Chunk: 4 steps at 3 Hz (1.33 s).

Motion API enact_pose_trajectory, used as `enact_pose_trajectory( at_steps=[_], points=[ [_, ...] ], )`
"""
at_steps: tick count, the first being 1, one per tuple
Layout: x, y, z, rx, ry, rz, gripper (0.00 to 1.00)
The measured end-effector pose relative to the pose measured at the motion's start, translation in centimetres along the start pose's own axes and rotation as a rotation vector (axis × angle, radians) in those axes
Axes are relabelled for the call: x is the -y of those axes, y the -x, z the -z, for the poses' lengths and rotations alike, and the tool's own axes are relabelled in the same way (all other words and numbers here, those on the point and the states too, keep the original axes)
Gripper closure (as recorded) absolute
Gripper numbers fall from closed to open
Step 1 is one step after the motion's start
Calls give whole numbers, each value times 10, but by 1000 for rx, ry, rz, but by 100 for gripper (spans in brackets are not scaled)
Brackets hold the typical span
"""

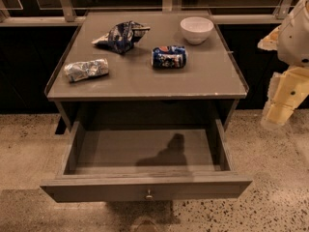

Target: Place redbull can into top drawer

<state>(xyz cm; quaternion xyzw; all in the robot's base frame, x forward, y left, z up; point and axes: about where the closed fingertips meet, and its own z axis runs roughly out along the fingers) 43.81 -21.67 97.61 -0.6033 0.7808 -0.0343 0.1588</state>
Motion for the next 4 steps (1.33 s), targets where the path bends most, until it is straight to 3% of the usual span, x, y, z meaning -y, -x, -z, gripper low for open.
enact_pose_trajectory(
  at_steps=[2,3,4],
  points=[
    [2,4,-1,24,-9,13,0],
    [19,43,-35,119,34,98,0],
    [37,98,-88,219,102,203,0]
  ],
)
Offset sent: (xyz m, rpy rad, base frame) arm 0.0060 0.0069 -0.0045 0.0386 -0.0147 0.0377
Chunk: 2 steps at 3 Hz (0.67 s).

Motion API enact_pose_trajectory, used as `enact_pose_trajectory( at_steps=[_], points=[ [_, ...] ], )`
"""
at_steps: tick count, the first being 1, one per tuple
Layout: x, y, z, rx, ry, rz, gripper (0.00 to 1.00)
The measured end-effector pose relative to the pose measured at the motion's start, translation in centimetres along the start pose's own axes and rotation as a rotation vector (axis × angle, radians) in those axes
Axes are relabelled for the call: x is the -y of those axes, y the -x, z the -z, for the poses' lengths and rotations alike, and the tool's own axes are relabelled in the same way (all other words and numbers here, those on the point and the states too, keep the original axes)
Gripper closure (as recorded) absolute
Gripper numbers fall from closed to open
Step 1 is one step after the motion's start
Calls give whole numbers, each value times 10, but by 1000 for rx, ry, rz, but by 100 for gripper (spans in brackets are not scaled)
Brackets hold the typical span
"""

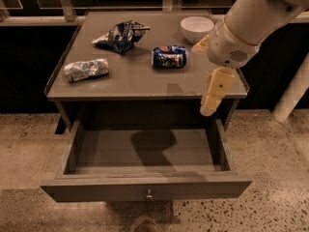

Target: Place redbull can into top drawer

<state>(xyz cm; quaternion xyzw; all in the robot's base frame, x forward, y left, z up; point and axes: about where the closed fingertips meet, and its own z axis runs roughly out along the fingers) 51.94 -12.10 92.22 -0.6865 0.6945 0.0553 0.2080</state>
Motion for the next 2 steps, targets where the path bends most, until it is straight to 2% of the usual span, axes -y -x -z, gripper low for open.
enact_pose_trajectory(
  at_steps=[1,2],
  points=[
    [31,37,-72,94,70,74,0],
    [32,37,-72,94,70,74,0]
  ],
)
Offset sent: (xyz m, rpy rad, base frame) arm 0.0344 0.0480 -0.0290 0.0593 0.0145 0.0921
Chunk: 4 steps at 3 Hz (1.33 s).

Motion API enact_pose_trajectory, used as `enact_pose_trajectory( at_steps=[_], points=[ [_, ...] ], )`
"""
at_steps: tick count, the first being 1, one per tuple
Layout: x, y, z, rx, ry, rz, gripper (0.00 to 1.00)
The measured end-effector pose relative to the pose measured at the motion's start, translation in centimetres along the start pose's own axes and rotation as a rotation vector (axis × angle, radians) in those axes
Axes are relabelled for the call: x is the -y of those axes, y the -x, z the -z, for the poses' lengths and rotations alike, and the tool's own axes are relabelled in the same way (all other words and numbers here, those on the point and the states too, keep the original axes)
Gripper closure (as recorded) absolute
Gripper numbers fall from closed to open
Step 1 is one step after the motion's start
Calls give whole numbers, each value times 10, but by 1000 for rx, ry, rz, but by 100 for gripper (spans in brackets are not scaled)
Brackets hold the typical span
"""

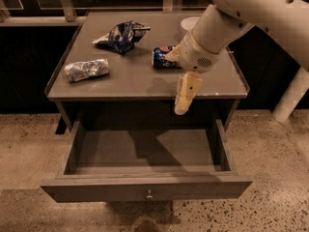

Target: Place redbull can into top drawer

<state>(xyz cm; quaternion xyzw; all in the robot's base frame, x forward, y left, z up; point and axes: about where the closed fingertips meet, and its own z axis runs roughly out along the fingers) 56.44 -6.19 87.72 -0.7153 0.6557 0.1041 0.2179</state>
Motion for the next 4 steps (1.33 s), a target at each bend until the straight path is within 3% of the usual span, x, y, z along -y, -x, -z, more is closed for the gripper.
enact_pose_trajectory(
  at_steps=[1,3,4],
  points=[
    [4,3,-4,40,-19,-9,0],
    [58,62,-47,251,-35,78,0],
    [81,92,-72,304,-12,120,0]
  ],
)
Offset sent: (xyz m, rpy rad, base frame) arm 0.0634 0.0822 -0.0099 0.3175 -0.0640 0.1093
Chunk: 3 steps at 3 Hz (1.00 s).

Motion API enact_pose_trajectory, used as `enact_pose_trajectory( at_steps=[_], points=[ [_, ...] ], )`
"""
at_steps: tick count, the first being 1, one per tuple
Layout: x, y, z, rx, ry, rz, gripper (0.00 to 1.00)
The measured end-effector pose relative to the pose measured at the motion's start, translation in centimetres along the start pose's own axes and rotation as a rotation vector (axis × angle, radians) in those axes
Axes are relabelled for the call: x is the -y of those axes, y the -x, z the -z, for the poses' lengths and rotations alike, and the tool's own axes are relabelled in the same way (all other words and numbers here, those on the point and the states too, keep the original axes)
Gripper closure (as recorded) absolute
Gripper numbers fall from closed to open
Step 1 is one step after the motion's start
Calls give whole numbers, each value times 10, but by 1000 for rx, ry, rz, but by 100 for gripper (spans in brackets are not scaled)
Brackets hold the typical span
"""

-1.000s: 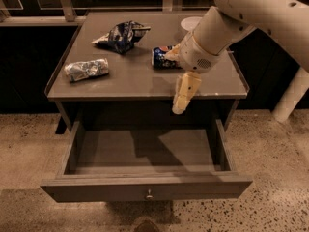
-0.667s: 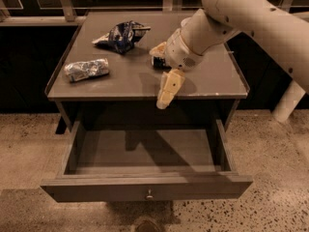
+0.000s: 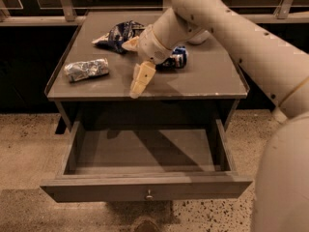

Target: Place redbull can into top drawer

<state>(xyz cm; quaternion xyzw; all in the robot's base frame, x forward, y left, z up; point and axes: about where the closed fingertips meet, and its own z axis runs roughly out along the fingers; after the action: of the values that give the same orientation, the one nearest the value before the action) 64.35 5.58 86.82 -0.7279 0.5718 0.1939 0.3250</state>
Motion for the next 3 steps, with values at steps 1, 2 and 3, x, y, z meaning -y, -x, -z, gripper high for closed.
enact_pose_trajectory(
  at_steps=[1,2,3],
  points=[
    [26,21,-31,26,34,33,0],
    [45,42,-63,29,83,40,0],
    [57,58,-95,19,141,39,0]
  ],
)
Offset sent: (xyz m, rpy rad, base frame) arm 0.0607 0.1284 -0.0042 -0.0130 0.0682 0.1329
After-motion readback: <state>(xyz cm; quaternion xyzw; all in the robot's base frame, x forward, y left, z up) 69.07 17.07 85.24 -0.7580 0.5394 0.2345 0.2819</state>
